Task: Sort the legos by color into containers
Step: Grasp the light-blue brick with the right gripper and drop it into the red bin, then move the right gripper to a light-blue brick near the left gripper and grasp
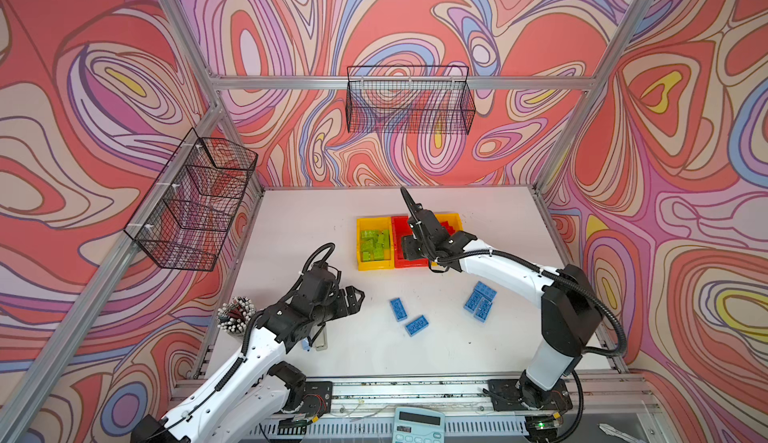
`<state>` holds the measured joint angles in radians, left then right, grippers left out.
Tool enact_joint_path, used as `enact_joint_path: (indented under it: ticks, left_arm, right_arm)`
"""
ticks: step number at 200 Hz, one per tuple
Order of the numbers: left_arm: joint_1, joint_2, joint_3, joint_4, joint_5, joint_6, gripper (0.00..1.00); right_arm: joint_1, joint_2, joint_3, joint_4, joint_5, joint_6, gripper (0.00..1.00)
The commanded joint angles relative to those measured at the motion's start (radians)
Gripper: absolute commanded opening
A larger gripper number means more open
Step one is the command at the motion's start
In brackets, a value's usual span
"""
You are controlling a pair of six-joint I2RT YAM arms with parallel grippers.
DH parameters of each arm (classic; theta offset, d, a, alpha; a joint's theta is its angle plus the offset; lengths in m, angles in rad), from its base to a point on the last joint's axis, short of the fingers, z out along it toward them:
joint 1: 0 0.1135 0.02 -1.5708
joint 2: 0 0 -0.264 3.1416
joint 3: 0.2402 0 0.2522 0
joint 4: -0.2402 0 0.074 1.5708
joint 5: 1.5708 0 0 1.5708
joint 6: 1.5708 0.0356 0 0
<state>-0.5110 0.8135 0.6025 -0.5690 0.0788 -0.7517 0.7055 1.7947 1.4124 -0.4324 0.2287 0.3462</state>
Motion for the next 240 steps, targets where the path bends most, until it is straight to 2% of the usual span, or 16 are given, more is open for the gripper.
enact_joint_path:
  ticks: [1,32,65,78,97,110,159,169,177,212,240]
  left_arm:
    - [-0.003,-0.024,0.024,-0.055,-0.006,-0.001,0.91]
    - [-0.003,-0.055,0.023,-0.085,-0.016,-0.005,0.91]
    - [-0.003,-0.077,0.036,-0.114,-0.035,-0.003,0.91]
    - [-0.004,-0.079,0.042,-0.117,-0.037,-0.003,0.91]
    - [-0.004,-0.074,0.049,-0.116,-0.034,-0.006,0.91]
    - [-0.003,-0.070,0.054,-0.120,-0.040,-0.019,0.91]
    - [-0.014,-0.094,0.039,-0.100,-0.002,-0.054,0.92]
    - [-0.026,-0.106,0.032,-0.100,0.002,-0.060,0.97]
    - [-0.040,-0.120,0.022,-0.101,0.002,-0.064,0.98]
    - [-0.120,-0.211,-0.046,-0.105,0.015,-0.103,0.98]
    - [-0.166,-0.342,-0.145,-0.113,0.039,-0.152,1.00]
  right_arm:
    - [-0.026,0.129,0.091,-0.064,0.032,-0.042,0.60]
    - [-0.060,0.250,0.204,-0.072,0.020,-0.058,0.59]
    - [-0.081,0.291,0.239,-0.071,0.016,-0.071,0.61]
    - [-0.087,0.293,0.241,-0.070,0.007,-0.075,0.69]
    - [-0.089,0.281,0.240,-0.071,0.005,-0.087,0.89]
    - [-0.089,0.254,0.233,-0.075,-0.005,-0.089,0.93]
    - [-0.066,0.070,0.109,-0.101,-0.043,-0.059,0.92]
    - [-0.047,0.022,0.052,-0.096,-0.051,-0.043,0.91]
    - [-0.030,-0.016,0.006,-0.089,-0.062,-0.025,0.90]
    - [0.101,-0.153,-0.200,-0.051,-0.081,0.080,0.83]
    - [0.222,-0.200,-0.317,0.000,-0.088,0.177,0.81]
